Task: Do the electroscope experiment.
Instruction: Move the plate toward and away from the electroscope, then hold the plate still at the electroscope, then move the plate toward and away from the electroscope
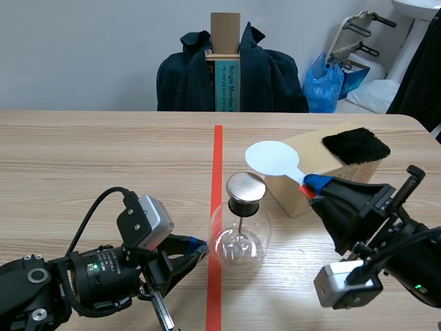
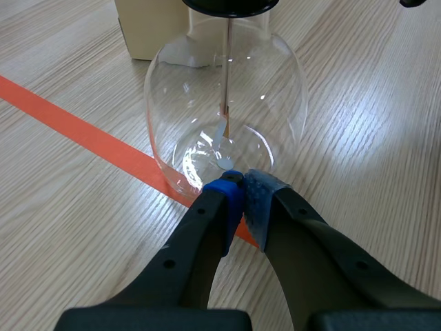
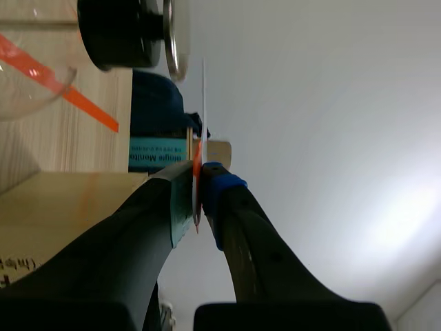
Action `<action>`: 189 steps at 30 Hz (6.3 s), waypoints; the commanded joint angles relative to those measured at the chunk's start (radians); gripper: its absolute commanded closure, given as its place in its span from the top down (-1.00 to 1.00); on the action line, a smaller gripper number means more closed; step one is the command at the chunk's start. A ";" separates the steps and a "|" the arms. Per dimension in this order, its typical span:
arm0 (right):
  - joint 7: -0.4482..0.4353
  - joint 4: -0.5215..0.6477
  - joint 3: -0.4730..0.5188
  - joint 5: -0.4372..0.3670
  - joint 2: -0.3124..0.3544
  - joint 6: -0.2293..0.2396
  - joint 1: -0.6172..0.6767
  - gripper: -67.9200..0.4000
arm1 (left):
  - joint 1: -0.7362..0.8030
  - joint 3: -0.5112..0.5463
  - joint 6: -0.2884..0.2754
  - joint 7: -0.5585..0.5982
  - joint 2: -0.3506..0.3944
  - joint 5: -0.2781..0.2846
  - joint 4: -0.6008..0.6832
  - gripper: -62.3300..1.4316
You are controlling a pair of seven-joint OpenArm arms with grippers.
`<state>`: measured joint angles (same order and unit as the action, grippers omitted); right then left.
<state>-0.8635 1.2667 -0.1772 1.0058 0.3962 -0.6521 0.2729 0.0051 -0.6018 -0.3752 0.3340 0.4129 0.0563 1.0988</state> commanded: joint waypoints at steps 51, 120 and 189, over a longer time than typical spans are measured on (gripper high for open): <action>-0.244 0.001 0.006 -0.010 0.014 -0.014 -0.004 -0.96 | -0.006 0.007 -0.002 0.013 -0.005 0.007 0.013 -0.87; -0.183 0.001 0.008 -0.026 0.011 -0.014 -0.004 -0.96 | -0.006 0.007 -0.002 0.013 -0.005 0.007 0.013 -0.87; 0.249 0.001 0.008 -0.025 0.011 -0.014 -0.004 -0.96 | -0.006 0.007 -0.002 0.013 -0.005 0.007 0.013 -0.87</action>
<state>-0.6216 1.2667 -0.1772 0.9951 0.3958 -0.6579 0.2729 0.0051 -0.6018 -0.3752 0.3340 0.4129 0.0563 1.0988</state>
